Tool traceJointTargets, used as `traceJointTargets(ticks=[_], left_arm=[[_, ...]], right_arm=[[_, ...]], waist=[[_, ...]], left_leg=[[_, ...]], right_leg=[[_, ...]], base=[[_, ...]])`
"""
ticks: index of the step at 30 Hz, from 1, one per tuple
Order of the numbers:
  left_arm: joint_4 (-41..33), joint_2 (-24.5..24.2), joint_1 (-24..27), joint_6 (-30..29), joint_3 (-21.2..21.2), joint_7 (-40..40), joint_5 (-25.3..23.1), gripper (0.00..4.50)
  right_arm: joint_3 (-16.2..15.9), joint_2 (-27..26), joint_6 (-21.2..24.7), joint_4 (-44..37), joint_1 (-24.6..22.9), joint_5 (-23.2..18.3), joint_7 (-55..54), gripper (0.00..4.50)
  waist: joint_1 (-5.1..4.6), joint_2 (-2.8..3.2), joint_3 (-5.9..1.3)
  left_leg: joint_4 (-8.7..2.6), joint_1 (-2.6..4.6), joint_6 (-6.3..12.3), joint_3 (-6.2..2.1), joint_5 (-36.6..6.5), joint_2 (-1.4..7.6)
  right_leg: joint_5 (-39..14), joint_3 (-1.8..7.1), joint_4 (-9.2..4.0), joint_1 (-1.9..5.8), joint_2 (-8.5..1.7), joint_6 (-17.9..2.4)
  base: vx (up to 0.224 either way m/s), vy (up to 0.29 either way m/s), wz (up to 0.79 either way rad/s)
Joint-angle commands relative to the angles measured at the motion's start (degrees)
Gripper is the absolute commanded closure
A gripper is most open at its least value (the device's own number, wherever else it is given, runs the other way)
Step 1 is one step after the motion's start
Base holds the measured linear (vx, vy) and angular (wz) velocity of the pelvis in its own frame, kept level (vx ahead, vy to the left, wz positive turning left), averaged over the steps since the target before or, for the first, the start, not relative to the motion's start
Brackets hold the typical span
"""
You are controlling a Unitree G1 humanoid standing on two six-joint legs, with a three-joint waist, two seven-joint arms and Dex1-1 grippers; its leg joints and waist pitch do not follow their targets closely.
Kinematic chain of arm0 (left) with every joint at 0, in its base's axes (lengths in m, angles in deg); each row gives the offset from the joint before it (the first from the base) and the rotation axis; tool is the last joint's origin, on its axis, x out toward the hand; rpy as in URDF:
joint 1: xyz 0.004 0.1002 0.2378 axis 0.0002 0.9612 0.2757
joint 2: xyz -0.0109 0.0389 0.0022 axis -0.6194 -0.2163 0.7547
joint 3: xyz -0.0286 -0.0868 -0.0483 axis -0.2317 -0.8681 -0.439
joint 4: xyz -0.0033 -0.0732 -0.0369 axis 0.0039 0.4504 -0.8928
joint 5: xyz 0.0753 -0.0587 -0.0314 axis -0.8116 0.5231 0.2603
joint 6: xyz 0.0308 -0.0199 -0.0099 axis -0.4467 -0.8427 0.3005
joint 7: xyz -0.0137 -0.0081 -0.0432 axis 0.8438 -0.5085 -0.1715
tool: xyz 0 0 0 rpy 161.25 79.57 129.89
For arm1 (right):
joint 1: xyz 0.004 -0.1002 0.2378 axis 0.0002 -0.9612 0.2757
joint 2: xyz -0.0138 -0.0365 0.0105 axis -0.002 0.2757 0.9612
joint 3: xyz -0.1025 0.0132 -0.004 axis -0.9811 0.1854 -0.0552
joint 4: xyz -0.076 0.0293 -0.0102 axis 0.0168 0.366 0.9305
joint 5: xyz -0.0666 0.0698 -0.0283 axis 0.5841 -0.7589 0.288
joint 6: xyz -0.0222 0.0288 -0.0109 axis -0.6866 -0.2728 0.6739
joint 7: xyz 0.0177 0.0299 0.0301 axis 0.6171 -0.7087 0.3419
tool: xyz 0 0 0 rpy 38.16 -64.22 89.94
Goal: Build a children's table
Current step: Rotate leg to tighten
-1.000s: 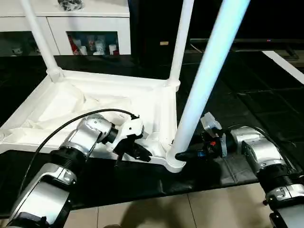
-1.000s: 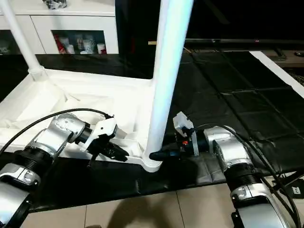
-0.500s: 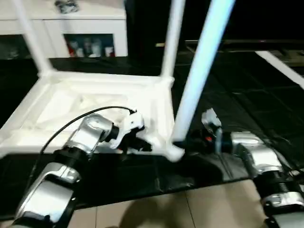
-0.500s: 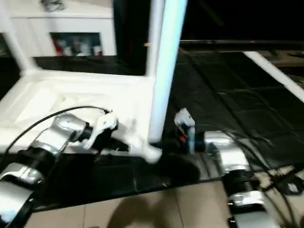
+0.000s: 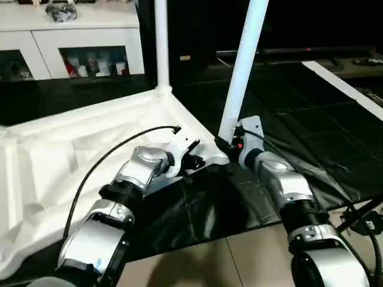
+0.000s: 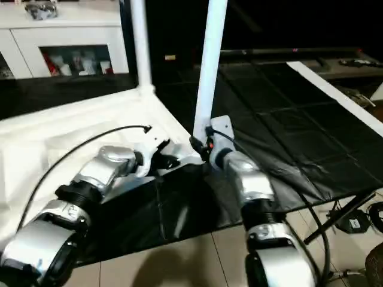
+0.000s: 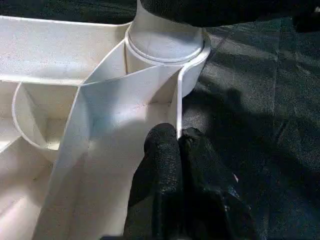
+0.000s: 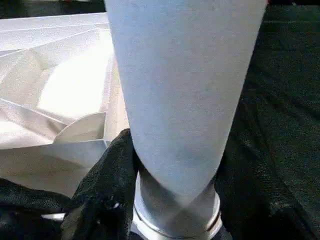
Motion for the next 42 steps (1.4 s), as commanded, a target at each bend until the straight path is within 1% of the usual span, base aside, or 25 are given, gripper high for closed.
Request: traceJointTargets(ticks=[1,4,5,6,9,10,11,12,14,16,17,18,19,20,22,25,27,28,29,30,31,38,39,40,42], left_arm=[[0.4,5.2,-1.6,0.7,2.1,-1.0,1.7,4.50],[0.5,4.4,-1.5,1.6,2.3,-1.6,1.1,4.50],[0.6,4.1,-1.5,2.2,2.4,-1.9,0.8,4.50],[0.6,4.0,-1.5,2.4,2.4,-2.1,0.8,4.50],[-0.4,2.4,-0.8,3.2,3.0,-4.8,0.5,4.50],[-0.7,1.6,-0.6,3.3,3.2,-6.1,0.5,4.50],[-1.1,0.9,-0.3,3.9,3.4,-7.4,0.4,4.50],[-1.3,0.5,-0.2,4.4,3.6,-8.2,0.4,4.50],[-2.0,-1.1,0.3,5.1,4.0,-11.1,0.6,4.50],[-2.6,-2.5,0.6,5.8,4.4,-13.7,0.7,4.50],[-2.6,-2.8,0.7,5.8,4.4,-14.4,0.7,4.50],[-2.9,-3.8,0.9,6.6,4.8,-16.5,0.7,4.50],[-3.0,-4.2,1.1,7.0,5.0,-17.5,0.7,4.50],[-3.3,-5.1,1.4,8.0,5.6,-19.6,0.6,4.50],[-3.8,-7.0,2.1,9.4,6.6,-23.8,0.5,4.50],[-4.6,-9.0,2.7,11.2,7.6,-28.3,0.4,4.50],[-5.2,-10.0,2.9,11.9,8.1,-30.9,0.7,4.50],[-5.6,-10.4,2.9,12.2,8.3,-31.9,0.9,4.50],[-6.1,-10.9,3.0,12.4,8.5,-33.4,1.2,4.50],[-6.8,-11.9,3.2,13.1,9.3,-35.9,1.3,4.50],[-7.2,-12.4,3.3,13.5,9.9,-37.4,1.2,4.50],[-8.4,-14.2,4.0,15.2,11.7,-41.0,0.7,4.50],[-8.4,-14.2,4.0,15.2,11.7,-41.0,0.7,4.50],[-8.7,-14.3,4.2,15.4,11.8,-41.3,0.6,4.50],[-9.1,-14.3,4.5,15.4,12.0,-41.5,0.5,4.50]], right_arm=[[-4.6,-5.5,2.8,3.3,-0.9,0.0,2.2,2.00],[-4.3,-5.8,2.4,2.8,-0.9,-0.5,2.9,1.80],[-4.5,-5.6,2.0,3.0,-0.8,-0.4,3.2,1.51],[-4.5,-5.6,1.8,3.1,-0.8,-0.5,3.2,1.51],[-4.1,-4.4,0.4,2.4,-1.3,-1.3,5.5,1.32],[-3.8,-3.8,0.3,2.0,-1.6,-1.7,6.8,1.06],[-4.0,-2.9,-0.2,1.4,-2.0,-1.9,8.6,1.06],[-4.1,-2.4,-0.6,1.0,-2.2,-1.9,9.6,0.90],[-4.4,0.4,-0.5,-0.6,-3.5,-2.5,14.2,0.73],[-4.6,2.9,-0.7,-2.1,-4.4,-3.1,18.7,0.61],[-4.7,3.7,-0.7,-2.6,-4.7,-3.4,19.9,0.45],[-5.2,5.8,-2.0,-3.4,-5.3,-3.6,23.8,0.38],[-5.5,6.7,-3.0,-3.7,-5.5,-3.7,25.5,0.38],[-5.8,8.3,-3.6,-4.2,-5.8,-3.9,28.3,0.16],[-5.9,11.1,-3.4,-5.0,-6.1,-4.9,33.5,0.02],[-5.5,13.5,-3.2,-5.2,-5.8,-5.9,38.6,0.00],[-5.7,14.9,-3.0,-5.3,-5.6,-6.3,41.9,0.00],[-6.0,15.5,-2.8,-5.4,-5.5,-6.3,43.0,0.00],[-6.7,16.3,-3.4,-5.4,-5.5,-6.1,44.6,0.00],[-8.0,17.7,-4.7,-5.0,-5.1,-5.5,47.2,0.00],[-8.7,18.4,-5.4,-4.8,-4.9,-5.3,49.0,0.00],[-9.7,19.4,-7.8,-3.3,-3.7,-6.4,55.8,0.00],[-9.7,19.4,-7.8,-3.3,-3.7,-6.4,55.8,0.17],[-9.7,19.3,-7.7,-3.0,-3.5,-6.7,57.0,0.17],[-9.9,19.4,-7.3,-2.9,-3.4,-7.2,58.8,0.38]], waist=[[0.24,0.00,-2.65],[0.18,0.07,-2.59],[0.20,0.13,-2.64],[0.17,0.11,-2.68],[0.29,0.22,-2.84],[0.42,0.13,-2.97],[0.36,0.07,-2.91],[0.51,-0.03,-2.95],[0.54,-0.08,-3.01],[0.93,-0.04,-3.13],[1.31,-0.07,-3.24],[1.46,-0.04,-3.24],[1.57,-0.03,-3.23],[1.60,0.00,-3.18],[1.83,0.07,-3.03],[2.33,0.05,-2.96],[2.94,0.07,-2.97],[2.94,0.07,-2.97],[3.21,0.04,-3.02],[3.26,-0.24,-3.01],[3.31,-0.16,-3.01],[3.60,-0.14,-3.01],[3.69,-0.17,-3.05],[3.73,-0.52,-3.06],[3.94,-0.39,-3.09]], left_leg=[[-4.12,-0.15,1.47,-0.13,-15.7,0.77],[-4.15,-0.05,1.43,-0.16,-16.8,0.77],[-4.23,-0.06,1.30,-0.23,-16.7,0.89],[-4.24,-0.09,1.28,-0.22,-16.4,0.91],[-4.17,-0.07,1.39,-0.10,-15.0,0.97],[-4.06,-0.25,1.80,-0.02,-13.9,0.90],[-4.12,-0.47,2.23,-0.03,-13.1,0.88],[-3.97,-0.32,2.71,0.10,-12.5,0.90],[-3.92,-0.35,3.14,0.15,-11.5,0.90],[-3.75,-0.35,4.18,0.23,-9.6,1.04],[-3.60,-0.36,4.96,0.31,-7.9,1.08],[-3.58,-0.37,5.26,0.28,-7.4,1.13],[-3.52,-0.26,5.38,0.36,-7.5,1.17],[-3.54,-0.19,5.44,0.39,-7.7,1.24],[-3.62,-0.11,5.31,0.40,-9.1,1.38],[-3.65,-0.16,4.53,0.45,-10.2,1.53],[-3.58,0.00,4.33,0.55,-9.8,1.61],[-3.58,0.00,4.33,0.55,-9.8,1.61],[-3.55,0.02,4.28,0.58,-9.1,1.64],[-3.53,-0.15,4.30,0.56,-9.0,1.56],[-3.55,-0.10,4.32,0.53,-9.1,1.58],[-3.53,-0.01,4.20,0.55,-9.3,1.72],[-3.46,-0.01,4.36,0.59,-8.9,1.67],[-3.45,-0.01,4.46,0.63,-8.6,1.69],[-3.42,0.02,4.64,0.61,-8.2,1.69]], right_leg=[[-21.0,2.18,-5.28,2.30,-3.19,-9.0],[-22.3,2.18,-5.47,2.21,-3.25,-8.8],[-21.9,2.22,-5.44,2.24,-3.30,-8.9],[-21.2,2.23,-5.35,2.27,-3.26,-9.0],[-17.2,2.35,-5.01,2.36,-3.32,-10.5],[-15.0,2.39,-4.77,2.61,-3.37,-10.9],[-14.1,2.32,-4.64,2.81,-3.32,-11.0],[-13.3,2.35,-4.65,2.80,-3.39,-11.3],[-12.2,2.37,-4.51,2.93,-3.40,-11.8],[-9.0,2.44,-4.12,3.10,-3.42,-12.6],[-6.0,2.41,-3.74,3.27,-3.38,-13.7],[-4.9,2.35,-3.64,3.29,-3.39,-14.2],[-4.7,2.35,-3.66,3.23,-3.39,-14.4],[-4.5,2.41,-3.60,3.15,-3.45,-14.7],[-5.5,2.30,-3.62,3.14,-3.29,-15.3],[-8.0,2.26,-3.68,3.19,-3.43,-14.9],[-8.4,2.33,-3.66,3.10,-3.46,-14.7],[-8.4,2.33,-3.66,3.10,-3.46,-14.7],[-7.1,2.31,-3.44,3.04,-3.38,-14.9],[-7.2,2.23,-3.39,3.14,-3.41,-14.8],[-7.6,2.22,-3.42,3.14,-3.46,-14.7],[-8.3,2.28,-3.38,2.94,-3.49,-14.9],[-7.5,2.28,-3.28,2.95,-3.42,-15.0],[-7.3,2.27,-3.25,2.96,-3.41,-15.0],[-7.1,2.24,-3.13,2.93,-3.45,-15.1]], base=[[0.000,0.000,0.00],[0.000,0.000,0.00],[0.000,0.000,0.00],[0.000,0.000,0.00],[0.000,0.000,0.00],[0.000,0.000,0.00],[0.000,0.000,0.00],[0.000,0.000,0.00],[0.000,0.000,0.00],[0.000,0.000,0.00],[0.000,0.000,0.00],[0.000,0.000,0.00],[0.000,0.000,0.00],[0.000,0.000,0.00],[0.000,0.000,0.00],[0.000,0.000,0.00],[0.000,0.000,0.00],[0.000,0.000,0.00],[0.000,0.000,0.00],[0.000,0.000,0.00],[0.000,0.000,0.00],[0.000,0.000,0.00],[0.000,0.000,0.00],[0.000,0.000,0.00],[0.000,0.000,0.00]])
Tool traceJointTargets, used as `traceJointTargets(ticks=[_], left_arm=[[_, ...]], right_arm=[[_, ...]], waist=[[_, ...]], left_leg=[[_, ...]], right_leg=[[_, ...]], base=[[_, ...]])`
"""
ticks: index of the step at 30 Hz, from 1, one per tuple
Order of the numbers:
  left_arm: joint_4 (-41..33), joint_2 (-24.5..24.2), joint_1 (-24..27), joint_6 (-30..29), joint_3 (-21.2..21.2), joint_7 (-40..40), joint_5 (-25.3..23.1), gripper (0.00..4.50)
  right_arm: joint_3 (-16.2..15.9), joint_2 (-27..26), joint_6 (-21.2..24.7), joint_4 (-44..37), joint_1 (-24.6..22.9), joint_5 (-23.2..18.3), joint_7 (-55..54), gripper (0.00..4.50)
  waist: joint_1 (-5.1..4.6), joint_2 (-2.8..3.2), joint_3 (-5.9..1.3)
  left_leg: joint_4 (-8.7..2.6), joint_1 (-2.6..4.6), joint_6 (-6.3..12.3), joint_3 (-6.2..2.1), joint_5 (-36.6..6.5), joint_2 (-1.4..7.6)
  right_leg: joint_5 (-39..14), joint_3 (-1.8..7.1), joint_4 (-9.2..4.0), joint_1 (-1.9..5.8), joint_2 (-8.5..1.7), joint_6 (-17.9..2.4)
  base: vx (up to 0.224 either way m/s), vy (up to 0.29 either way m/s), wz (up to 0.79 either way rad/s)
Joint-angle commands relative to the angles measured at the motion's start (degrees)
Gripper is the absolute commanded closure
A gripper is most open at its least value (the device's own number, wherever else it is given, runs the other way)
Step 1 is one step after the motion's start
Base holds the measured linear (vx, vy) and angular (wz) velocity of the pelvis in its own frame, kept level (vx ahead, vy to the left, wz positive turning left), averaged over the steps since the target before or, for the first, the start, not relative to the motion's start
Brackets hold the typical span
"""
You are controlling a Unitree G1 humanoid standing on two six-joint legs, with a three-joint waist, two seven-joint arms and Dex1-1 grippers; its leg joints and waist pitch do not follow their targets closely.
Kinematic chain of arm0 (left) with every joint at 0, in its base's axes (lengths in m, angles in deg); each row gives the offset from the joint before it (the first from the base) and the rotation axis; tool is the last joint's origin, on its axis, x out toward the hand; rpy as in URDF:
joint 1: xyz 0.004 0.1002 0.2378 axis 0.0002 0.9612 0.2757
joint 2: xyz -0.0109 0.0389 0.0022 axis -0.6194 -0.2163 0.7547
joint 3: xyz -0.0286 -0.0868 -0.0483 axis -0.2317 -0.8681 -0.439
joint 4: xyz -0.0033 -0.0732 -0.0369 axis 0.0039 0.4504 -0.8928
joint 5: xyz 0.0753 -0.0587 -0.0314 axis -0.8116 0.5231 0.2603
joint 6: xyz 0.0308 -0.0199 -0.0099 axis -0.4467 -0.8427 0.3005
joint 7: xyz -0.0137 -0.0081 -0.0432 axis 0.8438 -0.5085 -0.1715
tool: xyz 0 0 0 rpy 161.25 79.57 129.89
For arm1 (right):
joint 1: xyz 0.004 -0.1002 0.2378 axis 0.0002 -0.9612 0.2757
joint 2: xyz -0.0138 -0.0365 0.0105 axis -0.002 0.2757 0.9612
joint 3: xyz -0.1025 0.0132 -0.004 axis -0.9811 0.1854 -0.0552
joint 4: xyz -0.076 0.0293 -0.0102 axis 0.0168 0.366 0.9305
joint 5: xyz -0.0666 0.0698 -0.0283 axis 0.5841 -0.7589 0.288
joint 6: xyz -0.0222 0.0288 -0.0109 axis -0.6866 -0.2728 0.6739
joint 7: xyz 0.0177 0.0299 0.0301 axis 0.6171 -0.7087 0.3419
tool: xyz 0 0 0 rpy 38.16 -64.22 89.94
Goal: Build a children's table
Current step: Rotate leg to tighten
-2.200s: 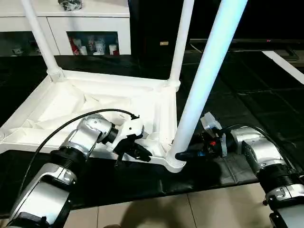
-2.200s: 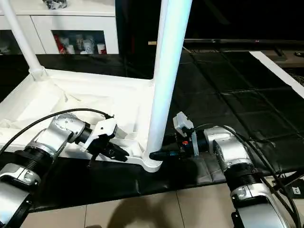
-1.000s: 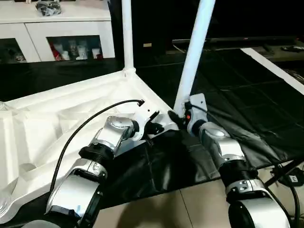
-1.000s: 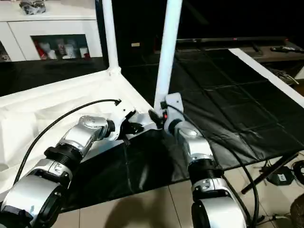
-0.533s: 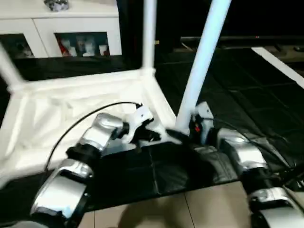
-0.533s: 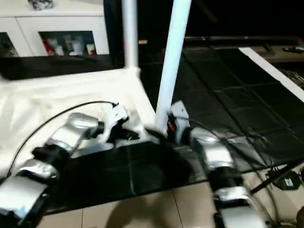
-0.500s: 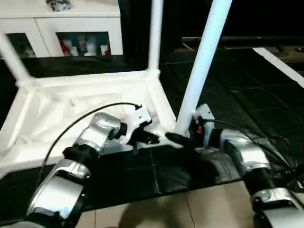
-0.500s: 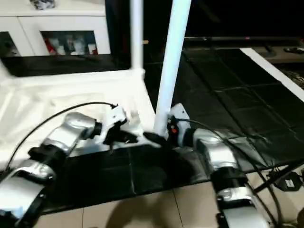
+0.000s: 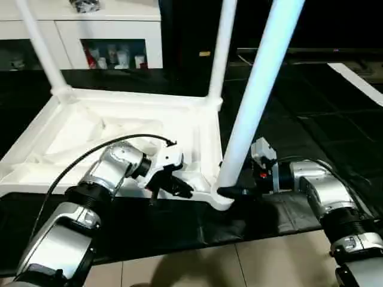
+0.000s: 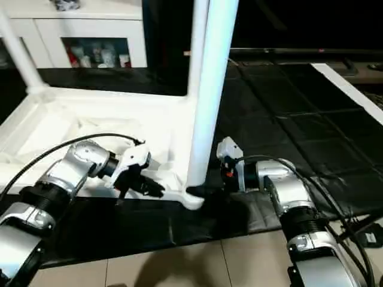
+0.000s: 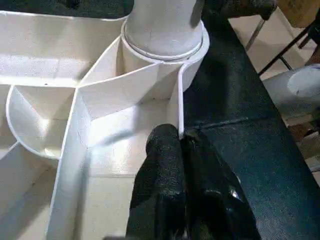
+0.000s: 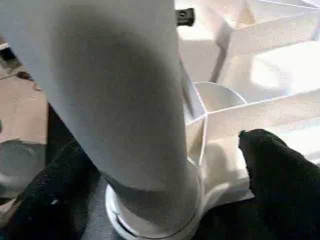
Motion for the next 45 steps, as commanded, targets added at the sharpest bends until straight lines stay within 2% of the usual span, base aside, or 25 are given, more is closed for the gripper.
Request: traceJointTargets(ticks=[1,2,8,11,12,13,14,19,20,28,29,31,32,33,34,35,37,38,39,40,41,42,43,45], left_arm=[[-1.8,0.2,0.8,0.6,2.5,-3.0,-0.3,4.50],[-2.0,0.3,0.9,0.5,2.6,-3.0,-0.3,4.50],[-2.6,0.3,1.0,0.5,2.8,-3.4,0.1,4.50],[-2.7,0.3,1.0,0.6,2.8,-3.5,0.1,4.50],[-2.8,0.3,1.1,0.6,2.8,-3.5,0.1,4.50],[-2.9,0.4,1.1,0.6,2.8,-3.3,0.1,4.50],[-2.9,0.6,1.0,0.4,2.6,-3.0,0.2,4.50],[-3.0,0.7,1.0,0.1,2.5,-2.6,0.3,4.50],[-2.9,0.8,0.9,0.1,2.4,-2.4,0.3,4.50],[-3.3,1.8,1.0,-1.8,1.4,-0.9,1.3,4.50],[-3.2,2.1,1.0,-2.5,1.3,0.2,1.0,4.50],[-3.0,2.5,1.0,-3.2,1.2,1.1,0.9,4.50],[-2.9,2.8,1.0,-3.8,1.0,2.0,0.8,4.50],[-2.8,3.1,1.0,-4.2,0.8,2.8,0.7,4.50],[-2.6,3.5,1.0,-5.1,0.5,3.8,0.7,4.50],[-2.5,3.8,0.9,-5.5,0.4,4.4,0.7,4.50],[-1.5,5.8,0.2,-7.8,-0.8,9.3,0.4,4.50],[-1.2,6.5,-0.1,-8.5,-1.2,11.0,0.3,4.50],[-1.1,6.7,-0.1,-8.7,-1.3,11.4,0.3,4.50],[-0.8,7.5,-0.4,-9.5,-1.8,13.3,0.3,4.50],[-0.3,9.2,-0.9,-11.3,-2.8,16.6,0.6,4.50],[-0.2,9.4,-1.0,-11.5,-3.0,17.0,0.6,4.50],[0.5,11.0,-1.6,-13.0,-3.9,20.1,0.8,4.50],[2.0,13.7,-2.9,-14.9,-5.5,25.6,1.3,4.50]], right_arm=[[-0.4,1.1,0.2,0.0,1.5,-1.4,2.7,0.45],[-0.6,1.1,0.3,-0.1,1.4,-1.7,3.3,0.52],[-1.1,1.2,0.7,0.3,1.7,-2.6,7.0,1.13],[-1.0,1.1,0.7,0.6,1.8,-2.5,7.5,1.42],[-1.0,1.1,0.6,0.8,2.0,-2.5,7.9,1.49],[-0.9,0.9,0.5,1.1,2.2,-2.6,7.9,1.49],[-0.7,0.6,0.5,1.3,2.3,-2.9,7.7,1.78],[-0.9,0.4,1.0,1.1,2.4,-3.3,8.2,2.05],[-1.0,0.4,1.1,1.0,2.3,-3.4,8.4,2.25],[-1.0,-0.2,2.6,-0.9,0.7,-4.4,8.7,2.41],[-0.9,-0.5,3.3,-2.0,-0.3,-4.7,7.7,2.41],[-0.7,-0.7,3.9,-2.8,-0.9,-4.9,6.7,2.41],[-0.4,-1.1,4.6,-3.5,-1.5,-5.2,5.4,2.41],[0.1,-1.5,5.0,-3.7,-1.8,-5.2,3.9,2.41],[0.6,-2.1,5.5,-3.9,-2.1,-5.1,1.7,2.41],[0.8,-2.5,5.6,-3.9,-2.2,-5.0,0.5,2.41],[2.3,-4.9,5.7,-3.2,-2.9,-3.6,-7.8,2.41],[2.8,-5.9,5.6,-2.8,-3.2,-3.1,-10.7,2.41],[2.9,-6.0,5.5,-2.8,-3.2,-3.0,-11.2,2.41],[3.4,-7.0,5.5,-2.4,-3.3,-2.3,-14.4,2.41],[4.1,-9.3,5.4,-1.2,-3.3,-0.9,-20.9,2.43],[4.2,-9.6,5.4,-1.1,-3.3,-0.8,-21.8,2.44],[5.3,-11.6,6.9,-0.1,-2.9,-0.4,-27.4,2.45],[7.6,-15.1,9.9,1.9,-1.7,-0.5,-37.0,2.46]], waist=[[-0.24,-0.28,-3.52],[-0.25,-0.43,-3.51],[-0.19,-0.34,-3.49],[-0.19,-0.38,-3.57],[-0.16,-0.15,-3.58],[-0.23,-0.26,-3.60],[-0.21,-0.27,-3.62],[-0.19,-0.35,-3.61],[-0.18,-0.33,-3.58],[-0.13,-0.33,-3.61],[-0.06,-0.12,-3.59],[0.02,-0.24,-3.58],[0.13,0.16,-3.60],[0.02,-0.11,-3.59],[0.02,-0.10,-3.53],[-0.03,-0.05,-3.27],[-0.32,-0.22,-3.04],[-0.40,-0.13,-3.02],[-0.65,-0.31,-2.97],[-0.78,-0.31,-3.01],[-1.44,-0.25,-2.91],[-1.72,-0.26,-2.92],[-2.04,-0.30,-3.04],[-2.56,-0.35,-3.09]], left_leg=[[-3.04,0.17,4.71,0.37,-8.2,1.67],[-3.02,0.16,4.74,0.39,-8.2,1.69],[-2.97,0.15,4.55,0.37,-8.3,1.60],[-2.91,0.16,4.71,0.37,-7.4,1.61],[-2.92,0.22,4.68,0.35,-7.5,1.61],[-2.89,0.15,4.68,0.37,-7.4,1.58],[-2.89,0.21,4.67,0.37,-7.4,1.58],[-2.85,0.16,4.71,0.36,-7.4,1.57],[-2.86,0.18,4.68,0.36,-7.6,1.57],[-2.83,0.19,4.41,0.36,-7.7,1.54],[-2.86,0.23,4.37,0.33,-7.9,1.57],[-2.86,0.25,4.31,0.35,-7.9,1.55],[-2.87,0.28,4.19,0.29,-7.9,1.54],[-2.89,0.19,4.08,0.30,-8.1,1.48],[-2.94,0.25,3.93,0.29,-8.4,1.50],[-3.12,0.29,3.13,0.24,-10.7,1.45],[-3.37,0.30,2.11,0.13,-12.4,1.44],[-3.41,0.43,1.72,0.07,-13.0,1.44],[-3.51,0.43,1.07,-0.16,-13.8,1.23],[-3.56,0.37,0.76,-0.28,-13.9,1.22],[-3.73,0.27,0.20,-0.39,-14.3,1.13],[-3.70,0.27,0.06,-0.40,-14.5,1.08],[-3.73,0.10,0.03,-0.52,-14.0,1.04],[-3.64,0.11,0.29,-0.41,-13.9,0.90]], right_leg=[[-7.4,2.37,-2.98,3.36,-3.57,-14.8],[-7.6,2.38,-3.00,3.33,-3.56,-14.7],[-9.1,2.37,-3.12,3.30,-3.57,-14.2],[-7.8,2.36,-2.94,3.28,-3.49,-14.5],[-7.7,2.35,-2.94,3.25,-3.50,-14.6],[-7.4,2.33,-2.91,3.30,-3.46,-14.7],[-7.4,2.32,-2.92,3.29,-3.47,-14.8],[-7.4,2.32,-2.90,3.33,-3.46,-14.8],[-7.7,2.32,-2.94,3.31,-3.47,-14.8],[-8.3,2.33,-2.95,3.31,-3.44,-14.5],[-8.3,2.35,-3.03,3.31,-3.45,-14.4],[-8.3,2.36,-3.03,3.32,-3.42,-14.2],[-8.2,2.36,-2.98,3.32,-3.47,-14.3],[-8.6,2.31,-3.09,3.35,-3.39,-14.1],[-9.0,2.31,-3.13,3.30,-3.37,-14.0],[-13.2,2.27,-3.65,3.23,-3.53,-13.2],[-17.6,2.28,-4.12,3.06,-3.57,-11.7],[-19.1,2.30,-4.25,2.93,-3.68,-11.2],[-22.6,2.22,-4.59,2.94,-3.81,-9.9],[-23.4,2.23,-4.59,2.98,-3.80,-9.4],[-24.4,2.26,-4.83,2.78,-3.68,-8.6],[-24.5,2.26,-4.83,2.76,-3.65,-8.5],[-23.8,2.25,-4.73,2.97,-3.61,-8.4],[-22.3,2.26,-4.73,2.83,-3.46,-8.9]], base=[[0.000,0.000,0.00],[0.000,0.000,0.00],[0.000,0.000,0.00],[0.000,0.000,0.00],[0.000,0.000,0.00],[0.000,0.000,0.00],[0.000,0.000,0.00],[0.000,0.000,0.00],[0.000,0.000,0.00],[0.000,0.000,0.00],[0.000,0.000,0.00],[0.000,0.000,0.00],[0.000,0.000,0.00],[0.000,0.000,0.00],[0.000,0.000,0.00],[0.000,0.000,0.00],[0.000,0.000,0.00],[0.000,0.000,0.00],[0.000,0.000,0.00],[0.000,0.000,0.00],[0.000,0.000,0.00],[0.000,0.000,0.00],[0.000,0.000,0.00],[0.000,0.000,0.00]])
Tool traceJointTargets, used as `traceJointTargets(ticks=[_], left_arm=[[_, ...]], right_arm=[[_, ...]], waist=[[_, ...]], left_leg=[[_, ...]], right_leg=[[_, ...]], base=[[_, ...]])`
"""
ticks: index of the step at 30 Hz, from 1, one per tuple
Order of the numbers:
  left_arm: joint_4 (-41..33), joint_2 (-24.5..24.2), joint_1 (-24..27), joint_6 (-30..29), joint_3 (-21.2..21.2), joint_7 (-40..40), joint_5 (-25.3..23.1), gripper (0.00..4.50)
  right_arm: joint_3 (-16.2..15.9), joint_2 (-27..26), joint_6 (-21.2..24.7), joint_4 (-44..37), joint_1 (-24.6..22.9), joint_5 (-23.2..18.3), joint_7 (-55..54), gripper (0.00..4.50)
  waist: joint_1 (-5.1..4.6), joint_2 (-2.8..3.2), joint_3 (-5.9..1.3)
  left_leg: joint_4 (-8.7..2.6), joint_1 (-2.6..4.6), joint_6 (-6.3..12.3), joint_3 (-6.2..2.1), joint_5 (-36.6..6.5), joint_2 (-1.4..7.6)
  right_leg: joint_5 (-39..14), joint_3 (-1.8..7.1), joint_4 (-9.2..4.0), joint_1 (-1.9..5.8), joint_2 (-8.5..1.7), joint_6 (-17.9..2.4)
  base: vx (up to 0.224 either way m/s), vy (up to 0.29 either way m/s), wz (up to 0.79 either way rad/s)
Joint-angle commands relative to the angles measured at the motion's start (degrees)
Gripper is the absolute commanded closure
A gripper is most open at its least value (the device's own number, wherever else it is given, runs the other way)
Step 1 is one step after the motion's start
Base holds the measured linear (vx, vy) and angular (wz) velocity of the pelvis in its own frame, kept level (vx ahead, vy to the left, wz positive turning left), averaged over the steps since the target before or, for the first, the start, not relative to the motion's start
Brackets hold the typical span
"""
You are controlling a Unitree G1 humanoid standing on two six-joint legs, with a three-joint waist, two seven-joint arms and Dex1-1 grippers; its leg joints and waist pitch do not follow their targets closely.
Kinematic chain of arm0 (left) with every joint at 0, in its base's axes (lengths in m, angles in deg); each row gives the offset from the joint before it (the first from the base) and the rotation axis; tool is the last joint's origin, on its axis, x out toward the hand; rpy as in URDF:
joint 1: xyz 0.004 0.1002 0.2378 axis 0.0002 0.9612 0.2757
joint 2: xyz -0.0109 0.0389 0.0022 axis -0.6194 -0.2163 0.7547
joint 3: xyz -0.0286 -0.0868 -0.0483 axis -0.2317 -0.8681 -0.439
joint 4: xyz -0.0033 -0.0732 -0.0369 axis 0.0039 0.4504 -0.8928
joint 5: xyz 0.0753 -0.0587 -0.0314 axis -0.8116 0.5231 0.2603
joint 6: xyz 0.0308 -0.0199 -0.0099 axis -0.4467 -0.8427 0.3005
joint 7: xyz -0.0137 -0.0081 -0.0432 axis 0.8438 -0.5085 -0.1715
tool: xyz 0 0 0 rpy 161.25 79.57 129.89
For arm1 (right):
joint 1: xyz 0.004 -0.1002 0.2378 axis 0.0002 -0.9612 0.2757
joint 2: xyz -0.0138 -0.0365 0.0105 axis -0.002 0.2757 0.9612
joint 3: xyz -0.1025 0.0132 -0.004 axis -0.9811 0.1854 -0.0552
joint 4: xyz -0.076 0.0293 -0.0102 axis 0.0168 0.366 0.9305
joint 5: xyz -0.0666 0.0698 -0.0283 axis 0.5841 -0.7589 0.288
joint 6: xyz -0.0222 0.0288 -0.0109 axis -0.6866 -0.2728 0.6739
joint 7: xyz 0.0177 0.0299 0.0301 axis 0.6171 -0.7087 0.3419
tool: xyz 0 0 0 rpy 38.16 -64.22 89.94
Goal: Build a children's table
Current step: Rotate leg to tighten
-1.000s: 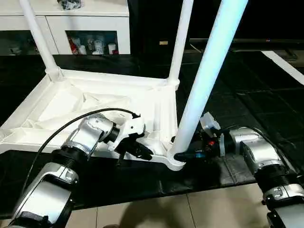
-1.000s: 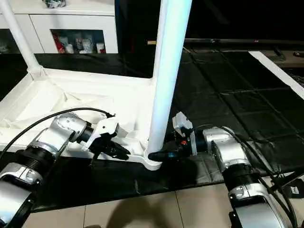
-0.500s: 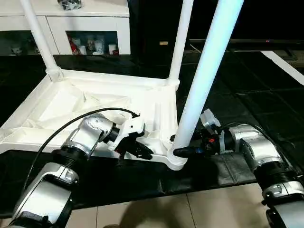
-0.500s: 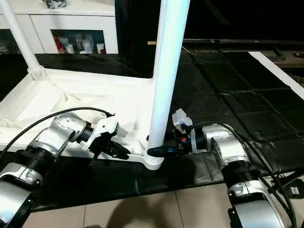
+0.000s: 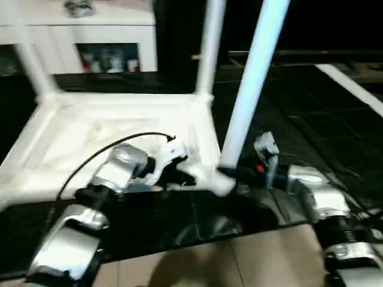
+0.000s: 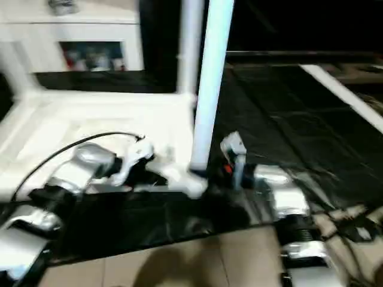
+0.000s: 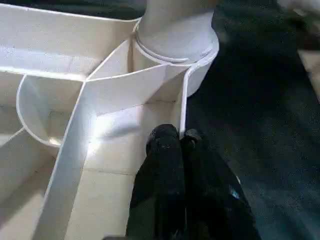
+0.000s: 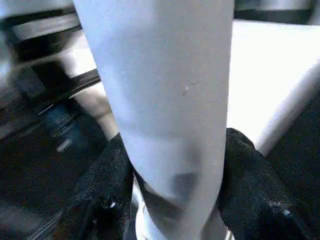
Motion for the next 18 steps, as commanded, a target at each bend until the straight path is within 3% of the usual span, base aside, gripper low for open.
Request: traceJointTargets(ticks=[1,2,3,5,9,12,14,18], left_arm=[[1.3,7.0,-2.6,-2.1,-0.9,6.7,2.8,4.50],[1.8,8.0,-3.1,-2.5,-1.7,8.4,3.0,4.50],[3.0,9.7,-4.2,-2.8,-3.0,11.7,3.6,4.50],[4.1,11.1,-5.2,-2.7,-4.0,14.2,4.0,4.50],[6.0,12.9,-7.1,-1.7,-4.4,18.4,3.0,4.50],[5.8,11.9,-6.7,-1.4,-3.0,17.3,1.3,4.50],[5.9,11.7,-6.6,-1.4,-2.9,17.2,1.0,4.50],[6.9,10.6,-6.3,-0.6,-2.6,16.9,-0.2,4.50]], right_arm=[[-1.0,-6.5,6.1,5.2,1.5,0.7,-11.4,2.46],[-0.3,-7.6,6.5,5.8,1.9,0.5,-13.6,2.46],[0.8,-9.5,6.5,7.6,3.5,0.0,-17.6,2.46],[1.5,-11.2,5.7,9.3,5.1,-0.2,-20.7,2.46],[4.0,-15.6,1.8,12.9,10.3,-1.2,-27.2,2.46],[3.9,-16.3,1.5,13.4,11.0,-0.3,-28.2,1.76],[4.0,-16.6,1.6,13.3,11.0,-0.1,-28.3,1.73],[3.8,-16.3,0.8,13.7,11.0,1.3,-29.2,1.33]], waist=[[0.16,-0.16,-3.03],[-0.22,-0.10,-3.07],[-0.34,0.33,-3.04],[-0.62,0.13,-3.11],[-1.03,0.39,-3.53],[-1.08,0.30,-3.54],[-1.04,0.32,-3.57],[-1.06,0.48,-3.49]], left_leg=[[-4.07,-0.11,0.22,-0.19,-13.6,0.86],[-4.00,0.02,0.28,-0.25,-14.1,0.77],[-3.99,-0.05,0.42,-0.18,-14.0,0.69],[-3.89,0.00,0.29,-0.14,-14.7,0.66],[-3.78,-0.38,1.15,-0.09,-12.0,0.67],[-3.63,-0.45,2.63,0.09,-9.7,0.63],[-3.63,-0.39,3.46,0.16,-8.8,0.72],[-3.78,-0.29,3.41,0.17,-8.9,0.88]], right_leg=[[-21.7,2.15,-4.89,2.50,-3.38,-9.4],[-22.5,1.99,-5.07,2.43,-3.45,-9.5],[-22.3,2.05,-5.13,2.42,-3.35,-9.5],[-21.9,2.02,-5.18,2.32,-3.32,-9.7],[-14.5,2.18,-4.54,2.72,-3.28,-11.3],[-10.0,2.12,-4.18,2.96,-3.14,-12.7],[-8.4,2.18,-4.05,3.13,-3.23,-13.4],[-7.9,2.16,-3.99,3.16,-3.21,-14.1]], base=[[0.000,0.000,0.00],[0.000,0.000,0.00],[0.000,0.000,0.00],[0.000,0.000,0.00],[0.000,0.000,0.00],[0.000,0.000,0.00],[0.000,0.000,0.00],[0.000,0.000,0.00]])
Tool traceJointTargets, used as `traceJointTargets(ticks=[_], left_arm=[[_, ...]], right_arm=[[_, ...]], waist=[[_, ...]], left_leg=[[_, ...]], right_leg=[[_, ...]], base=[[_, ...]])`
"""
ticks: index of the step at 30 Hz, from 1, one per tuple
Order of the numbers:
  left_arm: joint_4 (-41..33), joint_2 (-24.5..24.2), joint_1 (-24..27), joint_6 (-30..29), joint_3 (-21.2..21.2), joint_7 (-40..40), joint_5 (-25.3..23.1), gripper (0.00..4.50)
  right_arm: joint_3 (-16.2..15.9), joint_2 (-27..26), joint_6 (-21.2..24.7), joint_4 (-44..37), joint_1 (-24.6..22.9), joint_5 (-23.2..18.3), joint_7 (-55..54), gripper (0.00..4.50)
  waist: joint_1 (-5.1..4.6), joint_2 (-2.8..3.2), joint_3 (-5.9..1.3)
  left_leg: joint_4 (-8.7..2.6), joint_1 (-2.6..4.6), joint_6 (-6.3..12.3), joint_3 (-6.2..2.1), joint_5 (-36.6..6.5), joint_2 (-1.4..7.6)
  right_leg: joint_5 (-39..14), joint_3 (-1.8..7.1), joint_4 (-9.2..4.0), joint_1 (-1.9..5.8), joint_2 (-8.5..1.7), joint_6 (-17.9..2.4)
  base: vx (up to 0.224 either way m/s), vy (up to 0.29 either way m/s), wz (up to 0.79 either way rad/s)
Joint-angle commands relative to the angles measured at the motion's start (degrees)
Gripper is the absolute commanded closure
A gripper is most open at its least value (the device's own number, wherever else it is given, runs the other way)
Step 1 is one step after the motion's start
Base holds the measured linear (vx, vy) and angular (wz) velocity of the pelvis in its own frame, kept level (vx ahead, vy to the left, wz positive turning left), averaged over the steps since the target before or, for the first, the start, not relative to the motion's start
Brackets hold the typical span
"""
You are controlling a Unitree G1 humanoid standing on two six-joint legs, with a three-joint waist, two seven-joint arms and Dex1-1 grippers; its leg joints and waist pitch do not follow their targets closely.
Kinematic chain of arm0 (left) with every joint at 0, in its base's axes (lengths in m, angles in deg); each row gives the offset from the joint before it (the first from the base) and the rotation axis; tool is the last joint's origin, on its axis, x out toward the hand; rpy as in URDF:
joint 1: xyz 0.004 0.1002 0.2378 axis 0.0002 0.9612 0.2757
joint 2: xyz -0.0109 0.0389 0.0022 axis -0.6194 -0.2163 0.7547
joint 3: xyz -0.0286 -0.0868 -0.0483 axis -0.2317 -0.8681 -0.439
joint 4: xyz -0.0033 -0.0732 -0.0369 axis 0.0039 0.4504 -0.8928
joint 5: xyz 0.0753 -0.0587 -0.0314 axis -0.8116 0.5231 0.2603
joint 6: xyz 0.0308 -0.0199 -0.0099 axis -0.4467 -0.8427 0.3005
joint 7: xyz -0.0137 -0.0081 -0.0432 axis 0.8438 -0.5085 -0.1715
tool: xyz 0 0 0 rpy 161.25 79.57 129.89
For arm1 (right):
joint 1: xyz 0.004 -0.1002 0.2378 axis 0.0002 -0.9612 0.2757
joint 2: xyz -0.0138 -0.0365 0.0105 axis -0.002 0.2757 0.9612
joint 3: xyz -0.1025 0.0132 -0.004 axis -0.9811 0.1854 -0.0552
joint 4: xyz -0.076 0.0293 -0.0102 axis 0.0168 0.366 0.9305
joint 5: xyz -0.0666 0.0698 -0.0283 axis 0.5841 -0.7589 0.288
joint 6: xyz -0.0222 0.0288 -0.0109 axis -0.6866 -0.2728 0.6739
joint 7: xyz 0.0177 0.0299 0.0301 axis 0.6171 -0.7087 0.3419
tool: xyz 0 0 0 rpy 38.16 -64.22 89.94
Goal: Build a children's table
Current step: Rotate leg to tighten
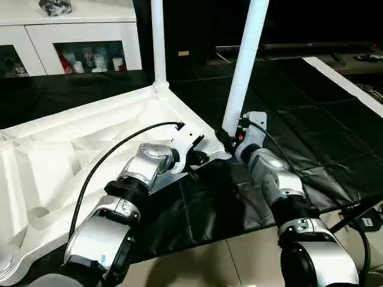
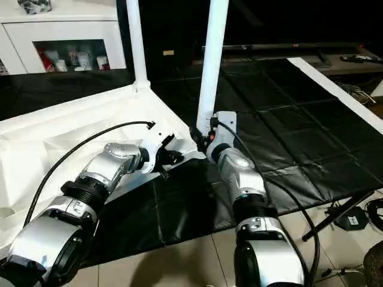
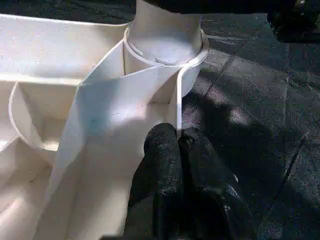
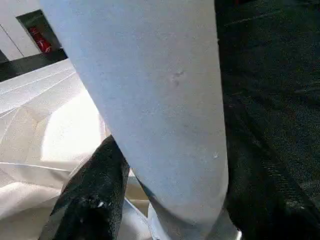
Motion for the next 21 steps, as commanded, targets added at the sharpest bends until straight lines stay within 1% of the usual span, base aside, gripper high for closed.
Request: traceJointTargets(ticks=[1,2,3,4,5,6,7,8,9,10,11,12,13,14,15,16,17,18,20,21], left_arm=[[0.2,1.9,-1.5,1.9,2.7,-2.2,0.0,4.50],[0.2,1.5,-1.3,2.3,2.7,-2.6,-0.1,4.50],[0.3,0.9,-1.1,2.6,2.8,-3.3,-0.1,4.50],[0.3,0.8,-1.1,2.7,2.8,-3.4,-0.1,4.50],[0.2,-0.1,-0.7,3.6,2.9,-4.8,0.0,4.50],[-0.2,-1.1,-0.1,4.1,3.1,-6.5,0.1,4.50],[-0.4,-1.4,0.0,4.1,3.2,-6.9,0.1,4.50],[-0.7,-1.9,0.4,4.9,3.5,-8.0,0.0,4.50],[-1.6,-3.1,1.2,6.1,4.2,-10.8,-0.1,4.50],[-2.1,-3.7,1.6,6.5,4.6,-12.3,-0.2,4.50],[-2.4,-4.0,1.9,6.8,4.8,-13.0,-0.2,4.50],[-2.8,-4.7,2.3,7.2,5.2,-14.5,-0.3,4.50],[-2.9,-5.0,2.5,7.3,5.4,-15.1,-0.3,4.50],[-3.1,-5.5,2.7,7.4,5.6,-15.9,-0.3,4.50],[-3.2,-6.1,3.0,8.2,6.0,-17.2,-0.4,4.50],[-3.4,-6.7,3.2,8.6,6.3,-18.5,-0.4,4.50],[-3.9,-8.2,3.9,10.1,7.3,-21.3,-0.6,4.50],[-4.1,-8.6,4.1,10.3,7.5,-22.5,-0.5,4.50],[-4.8,-10.1,4.6,11.0,8.1,-25.9,-0.3,4.50],[-5.0,-10.5,4.8,11.6,8.4,-27.1,-0.2,4.50]], right_arm=[[-4.6,-4.1,1.8,2.0,-0.1,0.4,2.7,1.29],[-4.9,-3.7,1.7,1.6,-0.4,0.7,3.3,1.29],[-5.6,-2.9,1.4,0.8,-1.1,1.1,4.7,1.06],[-5.8,-2.7,1.3,0.7,-1.3,1.2,5.0,1.06],[-6.6,-1.3,1.0,-0.6,-2.6,1.6,6.9,0.92],[-8.0,0.5,0.6,-2.4,-4.3,1.8,10.7,0.86],[-8.4,1.0,0.5,-2.9,-4.7,1.8,11.6,0.86],[-9.0,1.9,0.2,-3.9,-5.5,1.9,13.6,0.74],[-9.5,4.3,-1.3,-6.3,-7.7,1.4,18.5,0.59],[-9.1,5.3,-1.8,-7.7,-8.6,0.3,21.1,0.51],[-9.0,6.0,-1.9,-8.4,-9.2,-0.2,22.5,0.47],[-9.0,7.6,-2.1,-9.8,-10.2,-1.0,25.7,0.29],[-9.1,8.5,-2.3,-10.5,-10.8,-1.4,27.6,0.29],[-9.3,9.6,-2.2,-11.4,-11.5,-1.8,29.8,0.19],[-9.7,11.3,-2.1,-12.4,-12.4,-2.0,32.7,0.10],[-9.8,12.7,-2.1,-13.1,-13.0,-2.4,35.1,0.04],[-9.9,15.4,-1.5,-13.9,-13.7,-3.0,38.5,0.04],[-10.0,16.2,-1.5,-13.9,-13.7,-3.2,39.5,0.04],[-10.6,18.7,-1.1,-13.8,-13.7,-3.4,43.2,0.04],[-10.8,19.3,-1.7,-13.6,-13.6,-3.2,44.3,0.04]], waist=[[0.51,0.55,-3.45],[0.51,0.55,-3.45],[0.49,0.49,-3.34],[0.47,0.43,-3.38],[0.55,0.57,-3.34],[0.75,0.79,-3.37],[0.85,0.64,-3.41],[0.99,0.69,-3.39],[1.05,0.61,-3.41],[1.29,0.27,-3.40],[1.41,0.36,-3.34],[1.64,0.43,-3.30],[1.79,0.35,-3.27],[1.87,0.40,-3.23],[1.98,0.33,-3.26],[1.92,0.07,-3.20],[2.23,0.08,-3.23],[2.15,0.02,-3.22],[2.43,0.07,-3.18],[2.54,-0.01,-3.15]], left_leg=[[-3.28,-0.03,3.28,0.11,-9.4,0.89],[-3.28,-0.03,3.28,0.11,-9.4,0.89],[-3.36,-0.09,3.02,0.12,-10.2,0.81],[-3.37,-0.09,2.81,0.10,-10.3,0.81],[-3.36,-0.06,2.83,0.12,-10.4,0.80],[-3.35,-0.05,3.00,0.09,-10.2,0.85],[-3.30,-0.02,3.25,0.13,-10.0,0.87],[-3.28,-0.11,3.67,0.15,-9.4,0.88],[-3.24,-0.15,3.86,0.13,-9.2,0.90],[-3.19,-0.07,4.33,0.22,-9.5,1.00],[-3.24,-0.09,4.59,0.20,-9.6,1.07],[-3.27,0.03,4.75,0.21,-9.8,1.15],[-3.28,0.05,4.93,0.22,-10.0,1.20],[-3.25,0.04,4.89,0.23,-10.1,1.22],[-3.22,0.12,4.87,0.22,-10.2,1.17],[-3.23,0.14,4.81,0.30,-10.4,1.20],[-3.28,0.16,4.89,0.12,-10.5,1.27],[-3.23,0.12,5.07,0.23,-10.6,1.30],[-3.18,0.02,4.96,0.31,-10.0,1.32],[-3.16,-0.06,4.96,0.32,-10.0,1.28]], right_leg=[[-8.6,2.27,-3.84,3.37,-3.31,-13.7],[-8.6,2.27,-3.84,3.37,-3.31,-13.7],[-9.8,2.29,-4.00,3.43,-3.34,-13.3],[-10.3,2.30,-3.99,3.49,-3.36,-13.1],[-10.3,2.34,-4.09,3.47,-3.37,-12.9],[-9.7,2.37,-4.03,3.52,-3.43,-12.9],[-9.0,2.33,-4.05,3.59,-3.35,-12.9],[-7.4,2.40,-3.89,3.67,-3.33,-13.3],[-7.0,2.36,-3.81,3.70,-3.35,-13.5],[-7.1,2.40,-3.80,3.69,-3.47,-13.8],[-7.2,2.43,-3.80,3.72,-3.53,-13.8],[-7.6,2.43,-3.83,3.60,-3.52,-13.9],[-7.9,2.43,-3.84,3.62,-3.55,-14.1],[-8.1,2.44,-3.83,3.58,-3.51,-14.2],[-8.4,2.37,-3.93,3.65,-3.44,-14.1],[-8.7,2.44,-3.93,3.46,-3.45,-14.2],[-9.6,2.39,-3.89,3.61,-3.60,-13.8],[-9.6,2.44,-3.90,3.59,-3.52,-13.9],[-9.7,2.39,-3.82,3.48,-3.53,-14.0],[-10.0,2.33,-3.83,3.55,-3.49,-13.9]], base=[[0.000,0.000,0.00],[0.000,0.000,0.00],[0.000,0.000,0.00],[0.000,0.000,0.00],[0.000,0.000,0.00],[0.000,0.000,0.00],[0.000,0.000,0.00],[0.000,0.000,0.00],[0.000,0.000,0.00],[0.000,0.000,0.00],[0.000,0.000,0.00],[0.000,0.000,0.00],[0.000,0.000,0.00],[0.000,0.000,0.00],[0.000,0.000,0.00],[0.000,0.000,0.00],[0.000,0.000,0.00],[0.000,0.000,0.00],[0.000,0.000,0.00],[0.000,0.000,0.00]])
